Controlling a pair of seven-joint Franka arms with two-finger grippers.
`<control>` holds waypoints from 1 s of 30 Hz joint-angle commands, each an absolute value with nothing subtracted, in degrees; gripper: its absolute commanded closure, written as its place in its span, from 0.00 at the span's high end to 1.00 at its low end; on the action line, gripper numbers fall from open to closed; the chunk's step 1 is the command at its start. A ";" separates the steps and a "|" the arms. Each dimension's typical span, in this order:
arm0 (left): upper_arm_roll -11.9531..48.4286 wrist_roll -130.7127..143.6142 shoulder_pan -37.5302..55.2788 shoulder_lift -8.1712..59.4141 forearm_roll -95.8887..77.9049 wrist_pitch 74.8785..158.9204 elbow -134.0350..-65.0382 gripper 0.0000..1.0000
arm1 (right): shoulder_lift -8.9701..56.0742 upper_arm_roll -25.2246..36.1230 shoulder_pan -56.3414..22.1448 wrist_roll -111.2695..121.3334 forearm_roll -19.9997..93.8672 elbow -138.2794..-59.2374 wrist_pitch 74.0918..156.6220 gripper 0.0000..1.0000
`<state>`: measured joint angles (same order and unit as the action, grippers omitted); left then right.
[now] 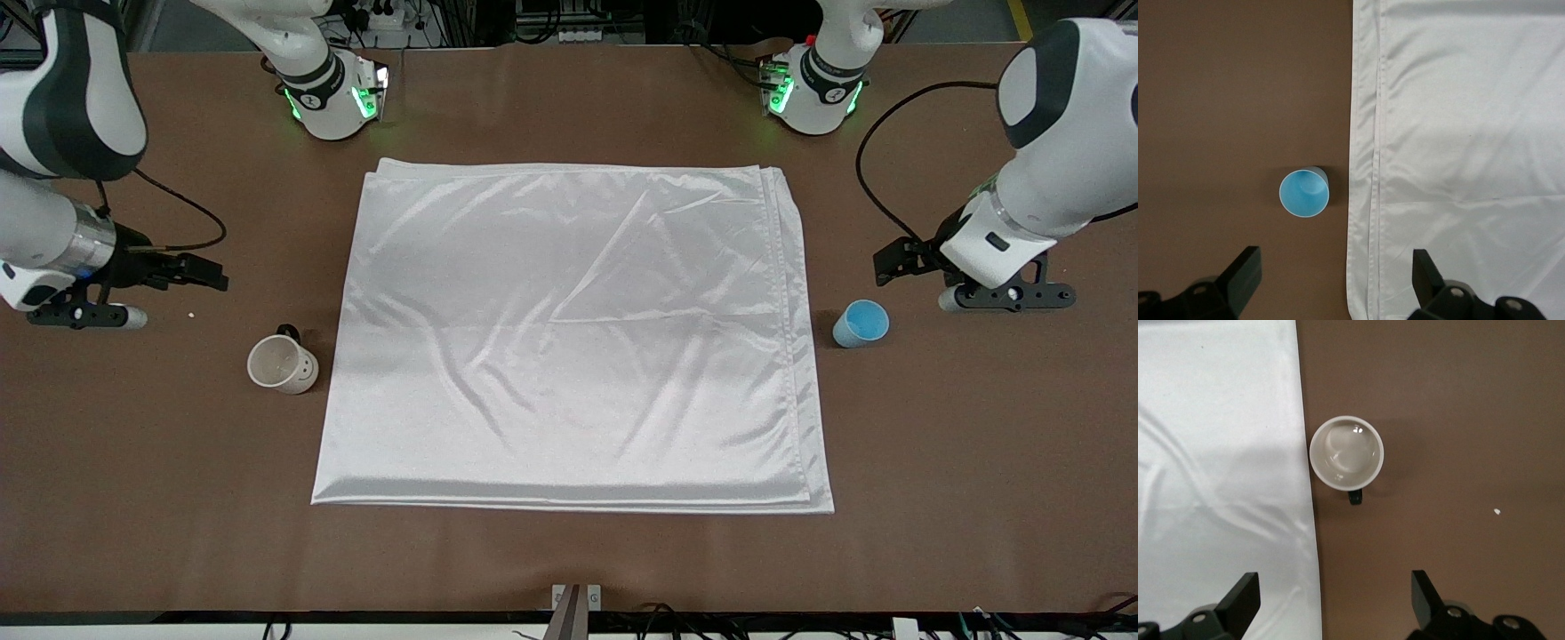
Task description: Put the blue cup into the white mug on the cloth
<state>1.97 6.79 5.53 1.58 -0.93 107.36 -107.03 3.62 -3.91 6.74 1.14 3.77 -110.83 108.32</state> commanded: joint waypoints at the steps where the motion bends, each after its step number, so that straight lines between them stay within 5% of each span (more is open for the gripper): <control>1: 2.20 5.63 5.10 0.70 -0.97 113.54 -112.84 1.00 | 5.53 -3.96 5.81 2.72 4.31 -116.72 117.59 1.00; 12: 2.20 4.92 4.57 1.93 -0.88 128.05 -124.01 1.00 | 10.89 -3.87 5.01 2.72 2.38 -117.33 123.22 0.98; 22: 2.11 3.69 4.39 7.73 -0.79 132.53 -124.19 0.98 | 11.86 -3.87 5.19 2.64 2.20 -125.06 134.29 0.92; 30: 2.11 3.69 4.39 11.42 -0.79 135.35 -124.19 0.98 | 13.36 -3.87 5.36 2.64 2.20 -125.51 135.44 0.91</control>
<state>1.96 4.83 4.82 9.36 -0.93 133.22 -124.45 13.09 -3.77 4.83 2.03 2.97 -124.93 134.35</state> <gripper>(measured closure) 0.013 0.079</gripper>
